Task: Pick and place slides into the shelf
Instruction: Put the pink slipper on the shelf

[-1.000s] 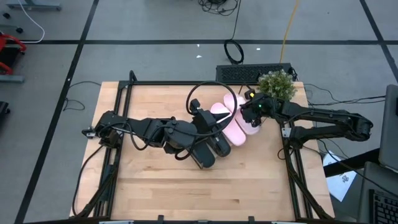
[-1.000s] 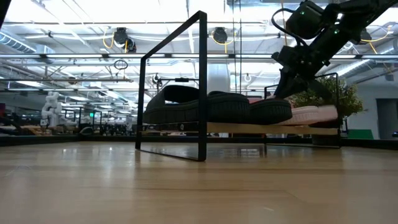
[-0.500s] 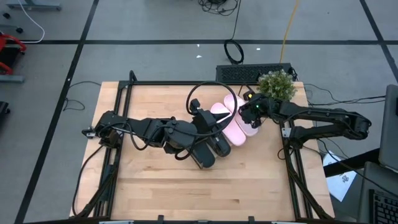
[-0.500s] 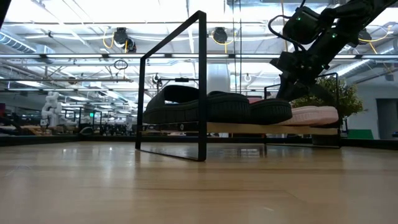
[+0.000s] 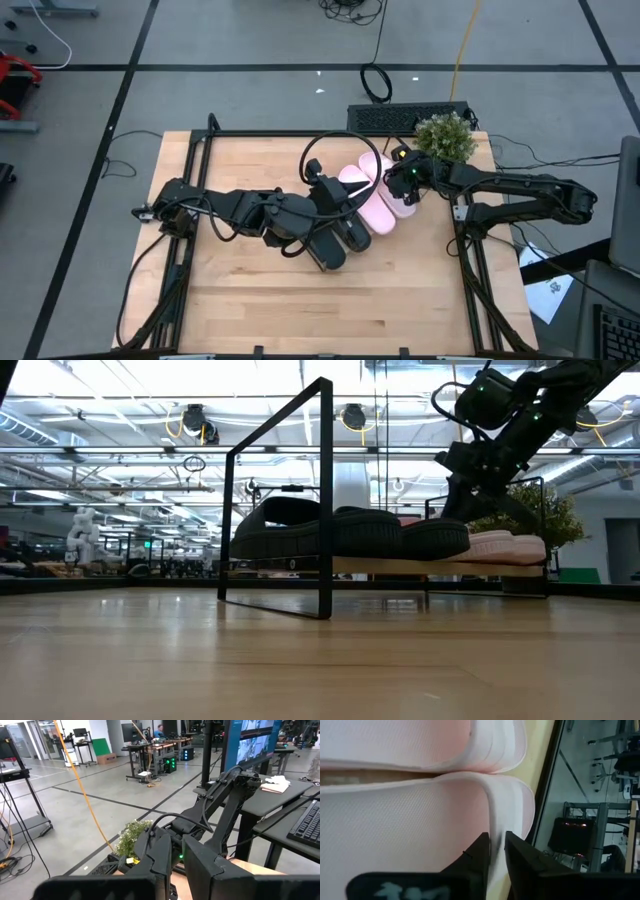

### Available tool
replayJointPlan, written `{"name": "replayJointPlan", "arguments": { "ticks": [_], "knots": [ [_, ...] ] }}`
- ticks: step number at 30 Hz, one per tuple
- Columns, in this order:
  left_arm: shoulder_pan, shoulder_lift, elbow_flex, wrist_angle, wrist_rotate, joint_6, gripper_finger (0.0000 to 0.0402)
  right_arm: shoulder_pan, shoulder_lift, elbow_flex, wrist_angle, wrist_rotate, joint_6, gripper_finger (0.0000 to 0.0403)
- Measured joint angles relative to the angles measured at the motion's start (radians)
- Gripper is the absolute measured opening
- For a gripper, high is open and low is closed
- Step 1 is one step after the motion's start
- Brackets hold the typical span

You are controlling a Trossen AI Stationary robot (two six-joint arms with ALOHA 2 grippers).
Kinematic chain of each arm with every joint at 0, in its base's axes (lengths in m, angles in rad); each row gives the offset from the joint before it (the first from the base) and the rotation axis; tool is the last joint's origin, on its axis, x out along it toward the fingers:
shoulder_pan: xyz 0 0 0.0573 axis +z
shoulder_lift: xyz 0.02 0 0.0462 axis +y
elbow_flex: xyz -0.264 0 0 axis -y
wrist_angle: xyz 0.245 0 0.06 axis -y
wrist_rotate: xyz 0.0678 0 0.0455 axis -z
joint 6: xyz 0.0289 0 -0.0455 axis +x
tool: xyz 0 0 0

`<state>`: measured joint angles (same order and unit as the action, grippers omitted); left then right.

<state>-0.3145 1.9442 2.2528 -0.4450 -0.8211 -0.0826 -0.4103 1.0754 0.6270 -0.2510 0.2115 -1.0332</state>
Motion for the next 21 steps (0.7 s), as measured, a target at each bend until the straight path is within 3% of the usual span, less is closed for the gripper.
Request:
{"name": "replayJointPlan", "arguments": {
  "ticks": [11, 21],
  "knots": [
    [0.000, 0.000, 0.000, 0.000, 0.000, 0.000, 0.0047, 0.000, -0.001, 0.000, 0.001, 0.007, 0.000, 0.0106],
    [0.000, 0.000, 0.000, 0.000, 0.000, 0.000, 0.0047, 0.055, -0.030, 0.000, 0.060, 0.190, 0.073, 0.0156]
  ]
}}
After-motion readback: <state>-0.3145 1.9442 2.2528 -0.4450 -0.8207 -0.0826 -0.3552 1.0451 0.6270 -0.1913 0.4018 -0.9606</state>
